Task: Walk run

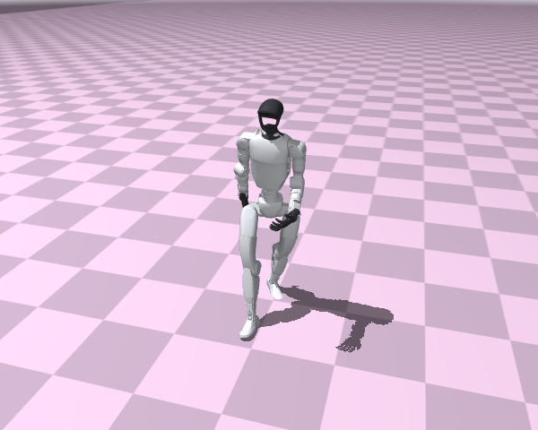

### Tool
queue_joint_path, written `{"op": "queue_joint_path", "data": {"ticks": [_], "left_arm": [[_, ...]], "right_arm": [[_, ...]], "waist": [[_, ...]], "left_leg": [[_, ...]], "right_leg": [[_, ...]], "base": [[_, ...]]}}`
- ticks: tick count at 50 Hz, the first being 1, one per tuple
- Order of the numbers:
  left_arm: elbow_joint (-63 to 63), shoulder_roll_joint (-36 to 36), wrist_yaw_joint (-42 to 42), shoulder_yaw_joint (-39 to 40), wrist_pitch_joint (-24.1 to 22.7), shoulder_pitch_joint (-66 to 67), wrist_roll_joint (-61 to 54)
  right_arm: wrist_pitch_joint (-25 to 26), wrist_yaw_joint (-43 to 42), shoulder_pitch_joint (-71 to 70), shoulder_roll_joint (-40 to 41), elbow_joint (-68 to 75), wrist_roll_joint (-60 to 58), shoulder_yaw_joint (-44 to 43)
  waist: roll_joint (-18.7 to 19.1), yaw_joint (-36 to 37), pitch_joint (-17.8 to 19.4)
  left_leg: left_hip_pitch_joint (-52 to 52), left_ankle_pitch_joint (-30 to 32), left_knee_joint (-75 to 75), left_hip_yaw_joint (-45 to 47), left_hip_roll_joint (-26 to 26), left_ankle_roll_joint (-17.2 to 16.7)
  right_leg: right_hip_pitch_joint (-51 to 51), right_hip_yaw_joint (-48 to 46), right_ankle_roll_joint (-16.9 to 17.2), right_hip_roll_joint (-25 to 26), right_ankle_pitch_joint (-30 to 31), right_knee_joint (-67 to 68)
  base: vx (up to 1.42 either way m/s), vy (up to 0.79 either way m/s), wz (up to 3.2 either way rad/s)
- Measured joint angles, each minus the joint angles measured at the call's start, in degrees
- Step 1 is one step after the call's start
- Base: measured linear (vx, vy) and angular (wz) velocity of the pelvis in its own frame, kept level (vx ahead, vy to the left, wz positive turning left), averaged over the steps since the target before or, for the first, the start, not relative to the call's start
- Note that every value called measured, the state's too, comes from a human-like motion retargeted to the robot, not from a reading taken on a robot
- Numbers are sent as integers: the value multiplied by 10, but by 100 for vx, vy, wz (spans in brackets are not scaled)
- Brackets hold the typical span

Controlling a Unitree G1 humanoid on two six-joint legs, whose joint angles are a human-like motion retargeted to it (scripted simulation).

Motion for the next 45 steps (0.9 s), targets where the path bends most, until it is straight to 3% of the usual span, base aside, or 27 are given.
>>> {"op": "queue_joint_path", "data": {"ticks": [4,7,10,12,15,20,25,28,32,35,37,38,42,45], "left_arm": [[17,-21,-10,-13,0,0,4],[32,-40,-17,-26,4,11,6],[49,-59,-26,-32,6,24,12],[49,-67,-24,-43,1,38,10],[36,-58,-30,-45,-5,51,2],[39,-47,-41,-7,9,57,14],[26,-62,-2,19,-13,84,-8],[19,-69,-7,39,-6,98,-16],[19,-66,-1,53,-11,108,-19],[24,-57,7,58,-17,114,-19],[28,-50,5,60,-16,116,-18],[30,-46,3,60,-15,117,-18],[39,-37,-4,57,-11,121,-9],[44,-39,-9,56,-9,130,-1]], "right_arm": [[-6,-2,-3,-1,4,-58,11],[1,-17,3,-6,0,-79,5],[14,-30,-1,-15,1,-61,-7],[14,-34,-13,-19,-1,-34,-12],[-2,-35,-33,-20,-25,1,-4],[1,-46,-79,-30,-91,8,5],[-8,-49,-139,-44,-177,12,17],[-18,-65,-171,-53,-221,31,27],[-23,-90,-199,-56,-261,51,39],[-28,-104,-203,-53,-274,72,55],[-29,-104,-200,-46,-270,82,66],[-28,-103,-198,-44,-264,85,69],[-17,-89,-177,-40,-214,73,80],[-4,-84,-148,-37,-156,46,88]], "waist": [[13,-9,-5],[30,-35,-16],[42,-29,-31],[22,-27,-34],[-24,-5,-40],[-64,24,-44],[-59,40,-37],[-53,63,-24],[-45,85,4],[-48,100,28],[-48,99,43],[-50,96,50],[-58,99,57],[-59,120,45]], "left_leg": [[24,2,17,-11,13,-23],[32,46,47,-43,33,-54],[20,164,112,-58,58,-105],[3,253,185,-72,56,-133],[-39,325,324,-57,42,-129],[-137,219,473,-67,68,-97],[-216,122,403,-56,84,-24],[-247,123,301,-56,75,-2],[-271,134,155,-92,48,-7],[-284,157,53,-128,18,-34],[-279,155,-4,-155,1,-85],[-275,157,-22,-165,-7,-88],[-252,200,-13,-158,-15,-24],[-236,229,-9,-116,3,-24]], "right_leg": [[16,-31,-67,9,33,3],[40,-53,-92,15,52,5],[67,-27,-97,26,14,12],[94,-44,-100,14,3,9],[125,-1,-107,5,-20,12],[168,49,-116,21,-41,9],[191,95,-123,62,-52,16],[208,127,-130,89,-57,20],[243,161,-138,123,-66,24],[274,183,-143,137,-74,27],[293,190,-147,148,-78,30],[302,188,-148,150,-77,32],[327,187,-139,148,-57,49],[336,185,-125,144,-5,78]], "base": [[68,-23,26],[73,-29,92],[81,-43,27],[65,-38,-3],[60,-41,-70],[54,-35,-87],[52,-26,-123],[37,-16,-160],[45,-18,-143],[52,-19,-133],[44,-16,-88],[51,-15,-55],[60,-11,-82],[81,-7,-137]]}}
